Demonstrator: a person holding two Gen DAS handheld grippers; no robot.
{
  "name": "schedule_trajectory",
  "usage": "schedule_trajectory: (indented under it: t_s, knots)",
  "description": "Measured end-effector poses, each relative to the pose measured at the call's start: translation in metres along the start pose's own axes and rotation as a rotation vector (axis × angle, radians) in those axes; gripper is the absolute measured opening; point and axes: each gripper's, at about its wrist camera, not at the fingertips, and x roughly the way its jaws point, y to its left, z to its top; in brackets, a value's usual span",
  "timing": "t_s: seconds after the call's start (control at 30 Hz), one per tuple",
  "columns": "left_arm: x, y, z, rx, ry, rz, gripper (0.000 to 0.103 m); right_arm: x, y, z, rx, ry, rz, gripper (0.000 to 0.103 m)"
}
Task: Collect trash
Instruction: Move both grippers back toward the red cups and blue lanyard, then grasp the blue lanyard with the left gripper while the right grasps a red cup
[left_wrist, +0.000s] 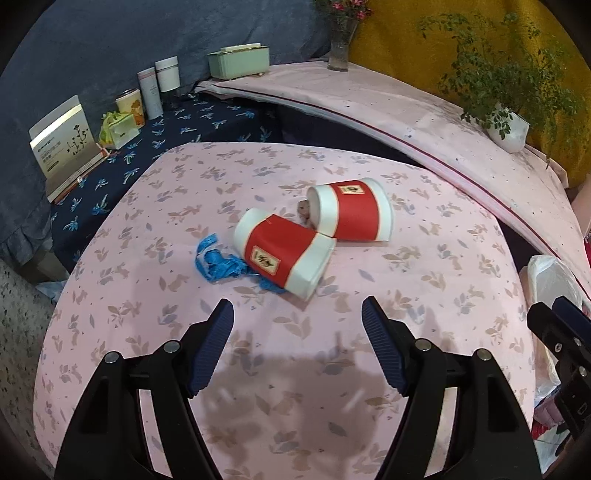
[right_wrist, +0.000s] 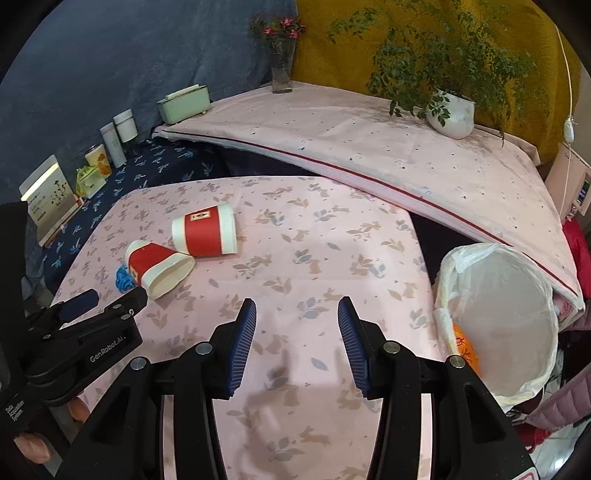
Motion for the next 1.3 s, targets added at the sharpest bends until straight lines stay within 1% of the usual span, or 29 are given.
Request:
schedule_trajectory:
  t_s: [0.1, 0.17, 0.33, 0.43, 0.63, 0.67, 0.7, 0.73, 0.83, 1.07, 1.13, 1.2, 1.23, 1.3]
  knots:
    - [0.006, 0.022, -0.003, -0.003, 0.008, 0.026, 0.07, 0.005, 0.019, -0.002, -0.007, 0.007, 0.028, 0.045]
    - [0.011, 0.036, -0.004, -0.01, 0.022, 0.019, 0.07, 0.009, 0.032, -0.004, -0.016, 0.015, 0.044, 0.045]
    - [0.021, 0.066, -0.005, -0.019, 0.037, 0.039, 0.07, 0.02, 0.062, -0.005, -0.037, 0.035, 0.079, 0.045]
    - [0.028, 0.08, -0.003, -0.034, 0.047, 0.032, 0.07, 0.03, 0.076, -0.003, -0.038, 0.048, 0.11, 0.045]
    - [0.04, 0.098, 0.001, -0.023, 0.051, 0.017, 0.071, 0.054, 0.101, -0.001, -0.04, 0.069, 0.177, 0.045]
    - [0.042, 0.1, 0.002, -0.025, 0.052, 0.015, 0.072, 0.058, 0.104, 0.0, -0.039, 0.073, 0.186, 0.045]
    - [0.043, 0.103, 0.003, -0.03, 0.051, 0.013, 0.076, 0.062, 0.107, 0.001, -0.039, 0.076, 0.192, 0.045]
    - [0.045, 0.106, 0.003, -0.038, 0.049, 0.01, 0.079, 0.066, 0.11, 0.002, -0.041, 0.079, 0.196, 0.045]
    - [0.049, 0.111, 0.006, -0.05, 0.047, -0.009, 0.079, 0.08, 0.119, 0.004, -0.052, 0.093, 0.204, 0.045]
    - [0.065, 0.121, 0.009, -0.059, 0.06, -0.015, 0.079, 0.101, 0.137, 0.006, -0.077, 0.107, 0.214, 0.045]
    - [0.068, 0.123, 0.01, -0.065, 0.064, -0.021, 0.079, 0.107, 0.14, 0.006, -0.077, 0.114, 0.221, 0.043]
    - [0.071, 0.124, 0.012, -0.067, 0.062, -0.019, 0.079, 0.111, 0.142, 0.007, -0.074, 0.117, 0.226, 0.039]
    - [0.072, 0.124, 0.013, -0.066, 0.063, -0.024, 0.079, 0.113, 0.143, 0.007, -0.074, 0.121, 0.228, 0.035]
    - [0.074, 0.125, 0.014, -0.067, 0.062, -0.023, 0.079, 0.117, 0.145, 0.008, -0.072, 0.127, 0.23, 0.032]
